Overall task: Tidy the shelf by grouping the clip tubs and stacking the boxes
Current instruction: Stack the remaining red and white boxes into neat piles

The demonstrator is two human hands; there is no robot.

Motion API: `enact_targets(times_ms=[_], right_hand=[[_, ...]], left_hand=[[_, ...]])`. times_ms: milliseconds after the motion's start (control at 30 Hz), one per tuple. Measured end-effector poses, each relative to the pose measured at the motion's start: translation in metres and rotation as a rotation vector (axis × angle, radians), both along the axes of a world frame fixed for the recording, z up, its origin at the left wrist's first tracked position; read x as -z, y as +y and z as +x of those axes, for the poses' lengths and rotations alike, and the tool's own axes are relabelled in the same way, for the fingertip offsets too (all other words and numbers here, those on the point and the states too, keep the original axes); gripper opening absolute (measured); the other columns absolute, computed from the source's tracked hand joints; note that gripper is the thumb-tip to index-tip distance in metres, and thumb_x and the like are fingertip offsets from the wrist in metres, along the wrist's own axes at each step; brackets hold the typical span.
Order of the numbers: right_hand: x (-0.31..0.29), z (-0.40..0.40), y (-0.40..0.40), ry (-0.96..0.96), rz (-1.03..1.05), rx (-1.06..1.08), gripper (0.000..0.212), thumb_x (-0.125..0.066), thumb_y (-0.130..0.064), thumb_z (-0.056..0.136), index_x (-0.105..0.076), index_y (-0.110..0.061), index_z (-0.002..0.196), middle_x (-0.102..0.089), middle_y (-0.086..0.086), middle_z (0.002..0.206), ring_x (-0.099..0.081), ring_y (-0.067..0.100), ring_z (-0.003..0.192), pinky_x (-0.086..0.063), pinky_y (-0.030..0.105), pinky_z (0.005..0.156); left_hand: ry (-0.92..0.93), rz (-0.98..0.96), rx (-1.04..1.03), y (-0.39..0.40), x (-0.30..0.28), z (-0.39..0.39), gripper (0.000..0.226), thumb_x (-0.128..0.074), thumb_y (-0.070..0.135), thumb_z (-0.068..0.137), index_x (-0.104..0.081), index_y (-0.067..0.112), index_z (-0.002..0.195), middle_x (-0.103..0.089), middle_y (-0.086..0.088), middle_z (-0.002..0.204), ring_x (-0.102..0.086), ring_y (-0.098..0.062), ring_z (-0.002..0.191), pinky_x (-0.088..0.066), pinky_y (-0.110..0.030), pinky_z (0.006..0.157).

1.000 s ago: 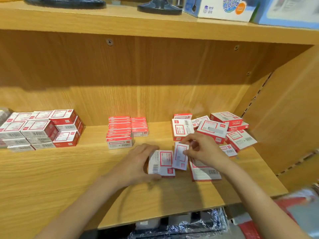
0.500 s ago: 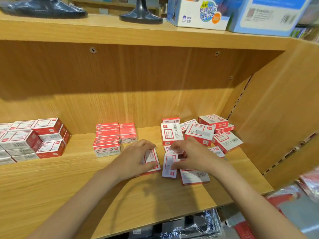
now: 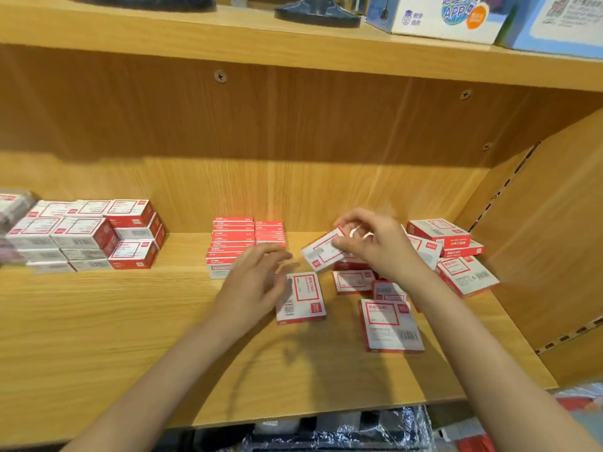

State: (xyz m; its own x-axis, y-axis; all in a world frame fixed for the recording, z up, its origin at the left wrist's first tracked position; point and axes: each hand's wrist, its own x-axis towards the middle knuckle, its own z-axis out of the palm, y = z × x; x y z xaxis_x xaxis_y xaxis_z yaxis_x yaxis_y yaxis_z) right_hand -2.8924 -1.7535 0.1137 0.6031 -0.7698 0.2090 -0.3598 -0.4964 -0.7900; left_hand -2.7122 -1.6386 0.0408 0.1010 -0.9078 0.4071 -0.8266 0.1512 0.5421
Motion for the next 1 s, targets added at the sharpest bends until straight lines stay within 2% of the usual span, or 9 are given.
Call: enact_targets(times_ms=[67, 167, 267, 400, 500, 633, 733, 833, 1000], right_hand=[[0.007, 0.022, 0.004, -0.043, 0.087, -0.033, 0.021, -0.071, -0.003, 0.076, -0.057, -0.019, 0.08, -0.051, -0.008, 0.069, -0.043, 0.0, 0.051, -0.035, 0.009, 0.052], [0.033, 0.054, 0.018, 0.03, 0.139, -0.105, 0.026, -0.072, -0.006, 0.075, -0.054, -0.024, 0.076, -0.049, -0.01, 0.065, -0.043, -0.001, 0.049, -0.036, 0.012, 0.05], [0.056, 0.083, 0.033, 0.064, -0.014, -0.162, 0.023, -0.074, -0.007, 0.073, -0.055, -0.017, 0.081, -0.05, -0.01, 0.072, -0.05, 0.0, 0.063, -0.042, 0.015, 0.061], [0.072, 0.11, 0.05, 0.168, -0.219, -0.105, 0.022, -0.07, -0.012, 0.079, -0.049, -0.012, 0.089, -0.047, -0.004, 0.09, -0.052, 0.015, 0.077, -0.048, 0.035, 0.07], [0.074, 0.11, 0.051, 0.153, -0.208, -0.09, 0.026, -0.07, -0.014, 0.079, -0.047, -0.012, 0.09, -0.046, -0.004, 0.088, -0.048, 0.01, 0.072, -0.045, 0.03, 0.066], [0.06, 0.076, 0.031, 0.0, -0.209, 0.034, 0.022, -0.072, -0.013, 0.078, -0.054, -0.009, 0.089, -0.047, -0.005, 0.08, -0.048, 0.01, 0.07, -0.043, 0.025, 0.066], [0.049, 0.035, -0.004, 0.161, -0.28, 0.289, 0.017, -0.063, -0.012, 0.084, -0.055, -0.006, 0.098, -0.051, 0.004, 0.094, -0.051, 0.023, 0.091, -0.037, 0.031, 0.081], [0.046, 0.014, -0.037, 0.415, -0.222, 0.421, 0.029, -0.055, -0.008, 0.088, -0.052, 0.001, 0.115, -0.05, 0.018, 0.118, -0.045, 0.034, 0.112, -0.033, 0.035, 0.091], [0.051, 0.018, -0.057, 0.561, -0.36, 0.339, 0.035, -0.05, 0.006, 0.083, -0.054, -0.002, 0.117, -0.05, 0.014, 0.115, -0.049, 0.032, 0.107, -0.039, 0.036, 0.088]], left_hand=[[0.032, -0.044, -0.151, 0.01, -0.004, 0.015, 0.044, -0.04, 0.037, 0.084, -0.06, 0.011, 0.113, -0.055, -0.002, 0.116, -0.047, -0.018, 0.108, -0.038, -0.034, 0.093], [0.051, -0.023, -0.285, 0.03, 0.001, 0.037, 0.047, -0.04, 0.035, 0.08, -0.059, 0.008, 0.114, -0.053, -0.007, 0.117, -0.048, -0.024, 0.11, -0.037, -0.034, 0.096], [0.063, 0.042, -0.335, 0.049, 0.012, 0.052, 0.048, -0.045, 0.037, 0.079, -0.056, 0.011, 0.118, -0.049, -0.007, 0.122, -0.045, -0.024, 0.116, -0.03, -0.026, 0.098], [0.126, 0.115, -0.327, 0.058, 0.021, 0.053, 0.051, -0.062, 0.018, 0.083, -0.043, 0.017, 0.13, -0.038, 0.001, 0.131, -0.037, -0.015, 0.122, -0.033, -0.031, 0.102], [0.124, 0.052, -0.322, 0.054, 0.018, 0.055, 0.046, -0.058, 0.012, 0.083, -0.045, 0.013, 0.127, -0.041, 0.006, 0.123, -0.042, -0.012, 0.114, -0.032, -0.024, 0.099], [0.086, -0.005, -0.306, 0.038, 0.005, 0.055, 0.043, -0.044, 0.026, 0.081, -0.052, 0.009, 0.119, -0.05, -0.005, 0.121, -0.045, -0.018, 0.112, -0.025, -0.015, 0.096], [0.027, -0.007, -0.249, 0.014, -0.004, 0.048, 0.048, -0.036, 0.033, 0.08, -0.055, 0.009, 0.117, -0.052, -0.006, 0.119, -0.046, -0.021, 0.111, -0.031, -0.026, 0.097], [-0.029, 0.014, -0.196, -0.011, -0.007, 0.036, 0.047, -0.035, 0.034, 0.079, -0.057, 0.01, 0.114, -0.054, -0.007, 0.119, -0.048, -0.027, 0.11, -0.038, -0.041, 0.094], [-0.14, 0.095, -0.194, -0.035, -0.006, 0.022, 0.059, -0.026, 0.042, 0.072, -0.06, 0.013, 0.111, -0.055, -0.006, 0.122, -0.045, -0.031, 0.113, -0.03, -0.041, 0.093]])
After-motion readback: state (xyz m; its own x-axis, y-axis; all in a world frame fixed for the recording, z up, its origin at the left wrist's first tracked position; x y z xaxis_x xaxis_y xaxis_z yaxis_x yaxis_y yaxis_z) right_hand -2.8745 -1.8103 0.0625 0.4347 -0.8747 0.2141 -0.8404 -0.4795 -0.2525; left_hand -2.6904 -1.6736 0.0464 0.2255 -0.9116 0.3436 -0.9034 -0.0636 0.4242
